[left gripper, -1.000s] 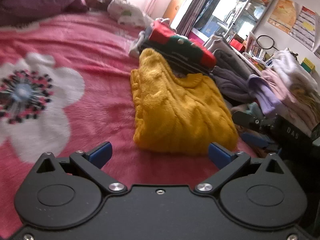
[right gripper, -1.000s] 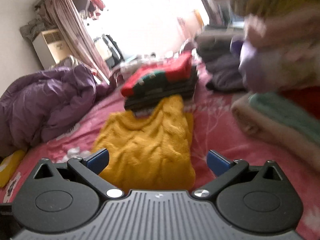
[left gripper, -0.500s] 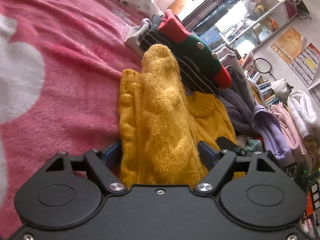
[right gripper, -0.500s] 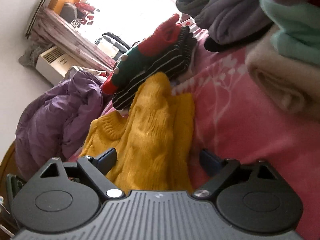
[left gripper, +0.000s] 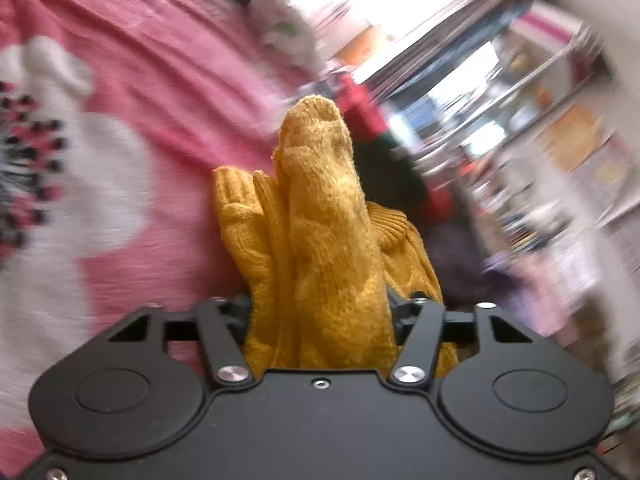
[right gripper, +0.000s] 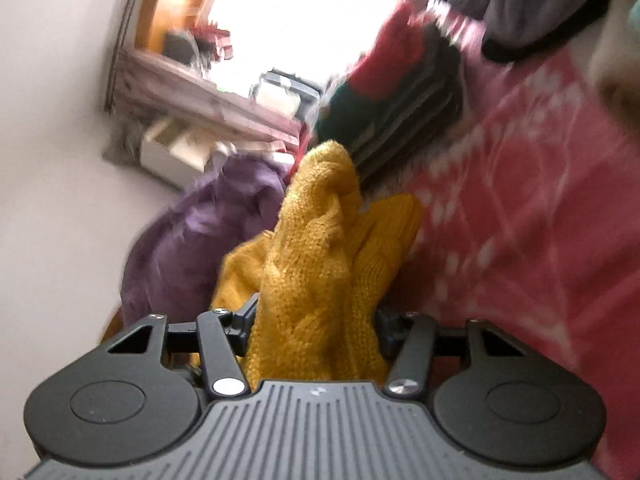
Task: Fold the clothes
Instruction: 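Grasp the folded yellow sweater with both tools and lift it, then lower the sweater onto the red-green striped stack, release both tools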
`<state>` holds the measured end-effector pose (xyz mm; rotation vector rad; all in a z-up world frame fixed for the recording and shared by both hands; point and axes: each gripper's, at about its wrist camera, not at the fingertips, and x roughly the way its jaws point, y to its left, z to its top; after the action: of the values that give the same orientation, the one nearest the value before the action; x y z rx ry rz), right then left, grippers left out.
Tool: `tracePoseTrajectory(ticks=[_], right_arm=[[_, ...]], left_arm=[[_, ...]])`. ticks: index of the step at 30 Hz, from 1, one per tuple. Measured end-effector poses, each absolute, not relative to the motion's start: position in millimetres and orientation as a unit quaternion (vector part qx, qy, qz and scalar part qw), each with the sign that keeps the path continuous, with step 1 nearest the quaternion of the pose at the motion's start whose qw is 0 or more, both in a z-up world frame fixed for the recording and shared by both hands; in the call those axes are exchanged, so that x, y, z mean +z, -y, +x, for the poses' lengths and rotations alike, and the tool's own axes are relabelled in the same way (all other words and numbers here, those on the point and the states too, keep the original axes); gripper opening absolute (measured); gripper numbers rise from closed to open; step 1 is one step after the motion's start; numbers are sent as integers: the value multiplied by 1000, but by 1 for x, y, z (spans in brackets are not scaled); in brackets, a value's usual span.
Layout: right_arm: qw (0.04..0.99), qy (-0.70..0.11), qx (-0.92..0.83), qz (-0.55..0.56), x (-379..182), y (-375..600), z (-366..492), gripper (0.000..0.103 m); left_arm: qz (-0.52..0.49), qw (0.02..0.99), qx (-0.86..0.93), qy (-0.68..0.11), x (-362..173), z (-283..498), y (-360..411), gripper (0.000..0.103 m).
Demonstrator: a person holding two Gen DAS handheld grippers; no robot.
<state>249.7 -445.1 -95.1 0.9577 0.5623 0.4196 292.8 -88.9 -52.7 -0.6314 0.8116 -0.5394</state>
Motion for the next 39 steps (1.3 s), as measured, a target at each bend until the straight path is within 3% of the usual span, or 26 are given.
tracePoseTrajectory(ticks=[1, 3, 5, 7, 8, 9, 10, 11, 16, 23, 32, 36, 39], right_arm=[[840, -289, 177, 424, -96, 439, 252, 78], [867, -308, 156, 359, -91, 427, 248, 79], [876, -313, 164, 329, -86, 417, 244, 96], [881, -318, 172, 305, -83, 409, 240, 97], [881, -317, 172, 306, -84, 409, 240, 97], [880, -316, 172, 310, -86, 408, 240, 95], [876, -313, 177, 322, -88, 410, 241, 79], [871, -311, 182, 334, -91, 411, 241, 69], [861, -270, 201, 380, -88, 419, 240, 58], [879, -170, 221, 387, -40, 418, 238, 58], [910, -28, 182, 371, 54, 444, 313, 58], [903, -3, 158, 401, 60, 475, 366, 58], [895, -46, 95, 434, 16, 505, 401, 58]], left_arm=[[-302, 835, -255, -384, -56, 289, 84, 65], [-312, 831, -258, -383, -61, 282, 73, 73], [-322, 826, -260, -382, -66, 274, 63, 74], [-332, 822, -263, -381, -72, 267, 52, 74], [-330, 824, -263, -377, -72, 265, 53, 69], [-328, 823, -269, -377, -73, 265, 55, 57], [-332, 820, -276, -375, -72, 267, 55, 57], [-337, 816, -283, -374, -71, 269, 56, 53], [-350, 807, -318, -355, -50, 274, 44, 50], [-327, 822, -369, -286, 12, 293, 46, 50], [-324, 811, -443, -202, 87, 409, 100, 50], [-350, 790, -454, -218, 76, 467, 132, 50], [-335, 784, -407, -327, 20, 507, 172, 50]])
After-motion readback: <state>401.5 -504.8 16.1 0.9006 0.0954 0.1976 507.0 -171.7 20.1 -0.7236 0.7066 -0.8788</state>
